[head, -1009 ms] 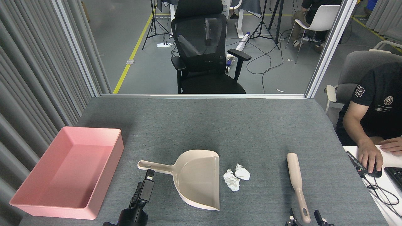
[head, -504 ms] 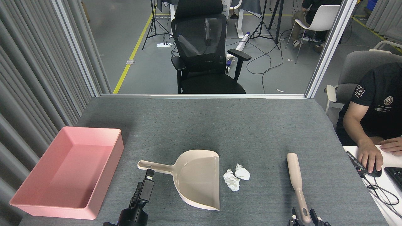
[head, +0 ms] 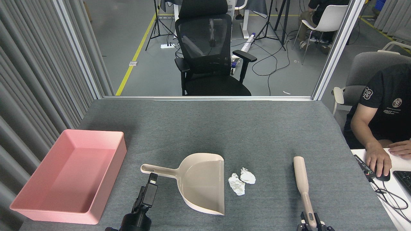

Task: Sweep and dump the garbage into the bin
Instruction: 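Lift the brush with the right gripper and position the dustpan with the left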

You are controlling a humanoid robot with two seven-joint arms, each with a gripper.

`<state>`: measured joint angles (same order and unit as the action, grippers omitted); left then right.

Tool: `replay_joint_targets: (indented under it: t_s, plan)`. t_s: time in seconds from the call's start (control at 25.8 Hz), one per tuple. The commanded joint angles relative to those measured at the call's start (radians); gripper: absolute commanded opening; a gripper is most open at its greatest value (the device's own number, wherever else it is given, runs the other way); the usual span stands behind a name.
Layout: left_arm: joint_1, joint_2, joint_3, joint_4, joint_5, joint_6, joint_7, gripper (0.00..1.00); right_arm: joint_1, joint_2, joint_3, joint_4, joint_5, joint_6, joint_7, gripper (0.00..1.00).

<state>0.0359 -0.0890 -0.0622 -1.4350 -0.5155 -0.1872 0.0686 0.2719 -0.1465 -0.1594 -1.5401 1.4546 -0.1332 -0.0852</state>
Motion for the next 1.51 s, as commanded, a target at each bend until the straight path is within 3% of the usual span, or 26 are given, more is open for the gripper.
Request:
replay_joint_targets:
  t_s: [0.0, 0.12, 0.23, 0.58, 0.93, 1.47]
  plan:
    - [-0.001, 0.0, 0.001, 0.001, 0.0, 0.0, 0.0, 0.99, 0.001, -0.001, 0.0, -0.002, 0.0, -0.009, -0.005, 0.4]
    - [0.001, 0.0, 0.001, 0.001, 0.0, 0.0, 0.0, 0.99, 0.001, -0.001, 0.0, -0.002, 0.0, -0.011, -0.005, 0.39]
    - [-0.001, 0.0, 0.001, 0.01, 0.0, 0.0, -0.007, 0.99, 0.004, 0.001, 0.001, -0.002, 0.0, -0.025, -0.005, 0.25]
    - [-0.08, 0.0, 0.001, 0.114, -0.006, 0.0, -0.004, 0.99, 0.004, -0.001, -0.003, -0.012, -0.003, -0.036, -0.008, 0.13]
    - [-0.179, 0.012, 0.028, 0.266, -0.178, 0.002, -0.01, 0.99, 0.009, 0.001, -0.023, -0.015, -0.005, -0.037, -0.011, 0.13]
    - [-0.264, -0.008, 0.094, 0.381, -0.149, -0.047, -0.033, 0.98, 0.012, 0.002, -0.048, -0.025, -0.005, -0.057, -0.011, 0.14]
